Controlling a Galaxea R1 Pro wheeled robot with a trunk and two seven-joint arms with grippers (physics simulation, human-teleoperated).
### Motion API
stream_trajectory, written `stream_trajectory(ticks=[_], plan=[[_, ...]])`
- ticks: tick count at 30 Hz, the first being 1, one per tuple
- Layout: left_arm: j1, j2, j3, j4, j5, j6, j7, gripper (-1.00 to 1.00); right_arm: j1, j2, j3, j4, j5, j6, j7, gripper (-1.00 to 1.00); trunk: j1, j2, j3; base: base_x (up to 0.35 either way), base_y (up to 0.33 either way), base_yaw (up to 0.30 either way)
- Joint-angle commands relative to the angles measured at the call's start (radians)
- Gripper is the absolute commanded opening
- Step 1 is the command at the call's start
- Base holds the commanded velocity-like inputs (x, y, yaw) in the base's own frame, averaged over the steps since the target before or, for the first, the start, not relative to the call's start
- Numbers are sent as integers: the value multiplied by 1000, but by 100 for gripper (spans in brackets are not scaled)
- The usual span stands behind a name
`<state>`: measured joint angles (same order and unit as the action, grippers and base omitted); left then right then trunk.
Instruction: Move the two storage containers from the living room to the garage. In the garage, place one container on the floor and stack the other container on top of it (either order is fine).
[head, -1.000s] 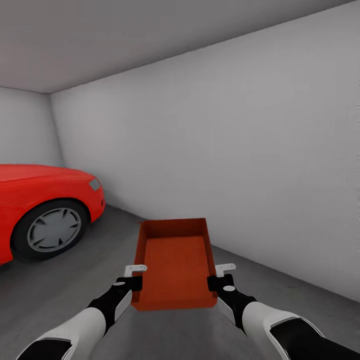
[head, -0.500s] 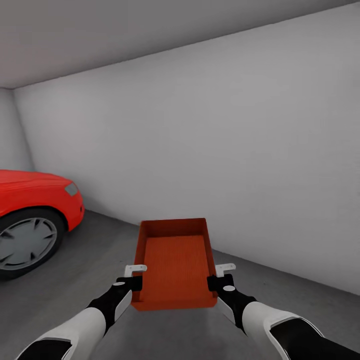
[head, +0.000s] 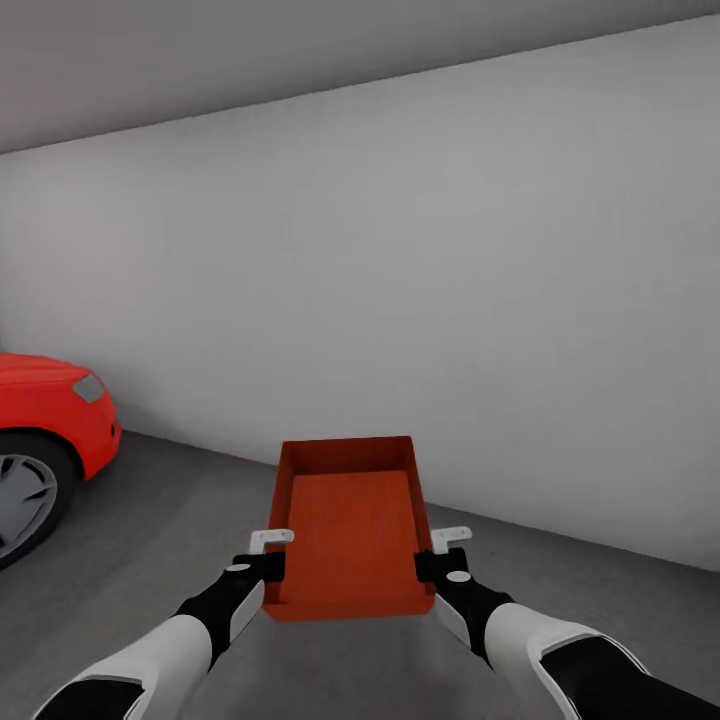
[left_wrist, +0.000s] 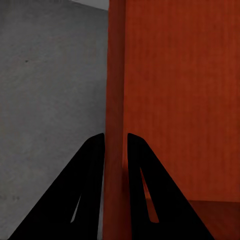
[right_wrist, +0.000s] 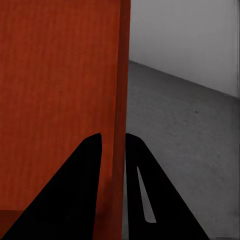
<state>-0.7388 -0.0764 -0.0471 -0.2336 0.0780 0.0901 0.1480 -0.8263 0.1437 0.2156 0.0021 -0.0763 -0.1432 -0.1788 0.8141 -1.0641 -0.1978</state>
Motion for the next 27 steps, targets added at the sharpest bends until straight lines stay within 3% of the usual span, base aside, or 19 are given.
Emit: stream_trajectory(ticks=[1,13,27], plan=[[-1,0,31,-7,-15,7,52,-100,-1,13,-41,3,-5,-1,30,-100,0,-1,-1,0,0,-246],[-1,0,32,-6,-15,7,51,-100,-1,13,-41,3,-5,-1,30,-100,0,-1,-1,27,0,-245],[-1,1,32,-6,-15,7,51,-100,-1,13,-41,3,-5,-1,30,-100,0,-1,-1,288,109,-246]])
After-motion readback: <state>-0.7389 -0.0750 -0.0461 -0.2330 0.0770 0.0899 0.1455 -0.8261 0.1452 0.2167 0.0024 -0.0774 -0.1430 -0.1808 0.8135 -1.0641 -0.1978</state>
